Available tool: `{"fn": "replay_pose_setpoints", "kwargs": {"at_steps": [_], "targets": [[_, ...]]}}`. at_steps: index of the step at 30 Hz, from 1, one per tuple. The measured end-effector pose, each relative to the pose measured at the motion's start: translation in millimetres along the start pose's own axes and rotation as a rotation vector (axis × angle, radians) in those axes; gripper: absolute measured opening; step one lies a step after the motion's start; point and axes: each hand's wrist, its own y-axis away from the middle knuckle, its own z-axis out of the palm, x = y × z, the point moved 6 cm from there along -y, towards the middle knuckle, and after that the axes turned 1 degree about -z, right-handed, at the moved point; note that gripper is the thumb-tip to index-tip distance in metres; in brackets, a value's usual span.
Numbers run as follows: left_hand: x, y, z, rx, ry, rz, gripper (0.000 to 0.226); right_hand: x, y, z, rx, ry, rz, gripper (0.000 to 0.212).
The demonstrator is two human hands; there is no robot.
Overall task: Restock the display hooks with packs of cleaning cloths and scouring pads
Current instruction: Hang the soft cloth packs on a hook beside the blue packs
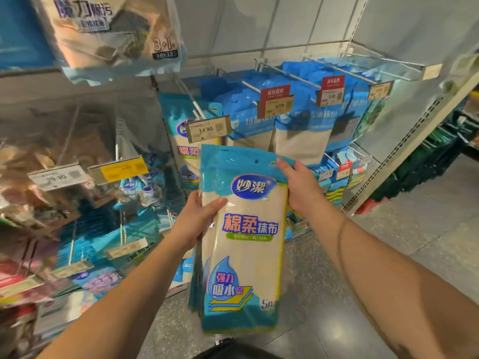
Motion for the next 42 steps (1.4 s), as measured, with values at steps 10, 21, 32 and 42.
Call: {"fn": "replay_pose_setpoints", "kwargs": {"at_steps": [10, 21, 32, 42], "targets": [[-3, 13, -27, 0.085, -0.298, 0.014, 0.063, -25, -48, -30, -0.033, -0.044, 0.046, 0.005], [4, 55, -61, 0.187, -0.814, 0.076, 0.045, -61, -61, -11, -0.285, 0.221, -0.084, 0.007], [58, 37, -21, -0.138, -1.467, 0.297, 0.111, -45, -83, 43, -0.414, 0.499, -0.060, 0.028], [104, -10, -23, -0.095, -1.611, 0.247, 0.057, -31, -93, 80, -0.433, 0.355, 0.141, 0.035]]}}
